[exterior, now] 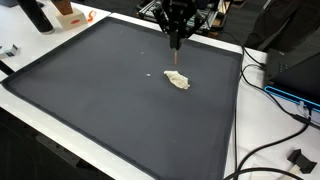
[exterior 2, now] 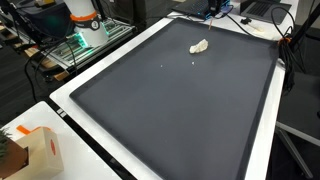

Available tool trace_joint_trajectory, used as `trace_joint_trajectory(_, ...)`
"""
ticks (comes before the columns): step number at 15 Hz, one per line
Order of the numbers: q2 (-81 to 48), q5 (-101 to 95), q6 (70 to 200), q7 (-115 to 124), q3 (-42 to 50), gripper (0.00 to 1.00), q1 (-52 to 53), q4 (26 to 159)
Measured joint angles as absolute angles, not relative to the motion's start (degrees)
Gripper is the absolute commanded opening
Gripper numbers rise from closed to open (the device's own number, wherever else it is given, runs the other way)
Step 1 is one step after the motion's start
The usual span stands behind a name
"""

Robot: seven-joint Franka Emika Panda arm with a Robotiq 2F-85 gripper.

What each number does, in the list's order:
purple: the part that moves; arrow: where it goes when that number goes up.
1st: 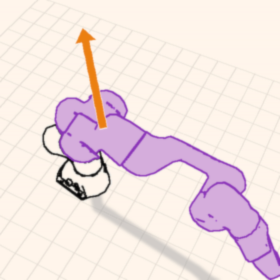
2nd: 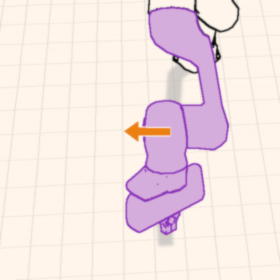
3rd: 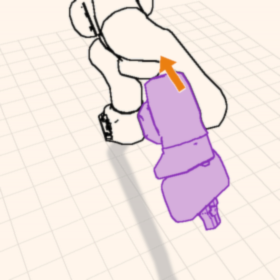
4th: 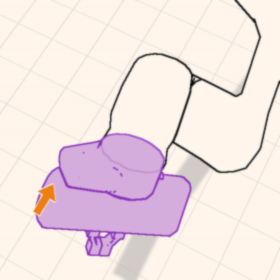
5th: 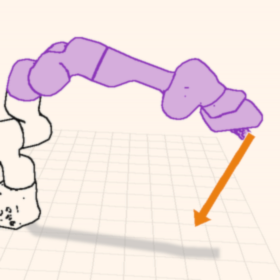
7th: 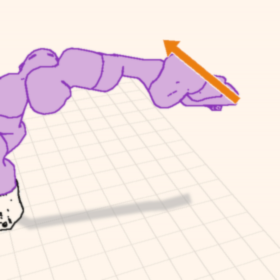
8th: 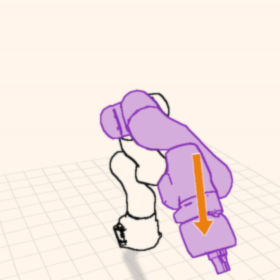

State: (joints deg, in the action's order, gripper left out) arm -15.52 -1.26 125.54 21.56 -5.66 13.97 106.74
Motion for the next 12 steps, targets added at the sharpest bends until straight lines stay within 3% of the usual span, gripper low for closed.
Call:
trace_joint_trajectory(4, -14.05, -1.85, 122.67, 21.62, -5.94, 0.03, 14.33, 106.78)
trace_joint_trajectory(5, -13.74, -1.98, 122.07, 21.62, -6.05, 0.13, 14.37, 106.78)
trace_joint_trajectory(12, -13.83, -1.98, 122.01, 21.6, -6.15, 0.13, 14.27, 106.5)
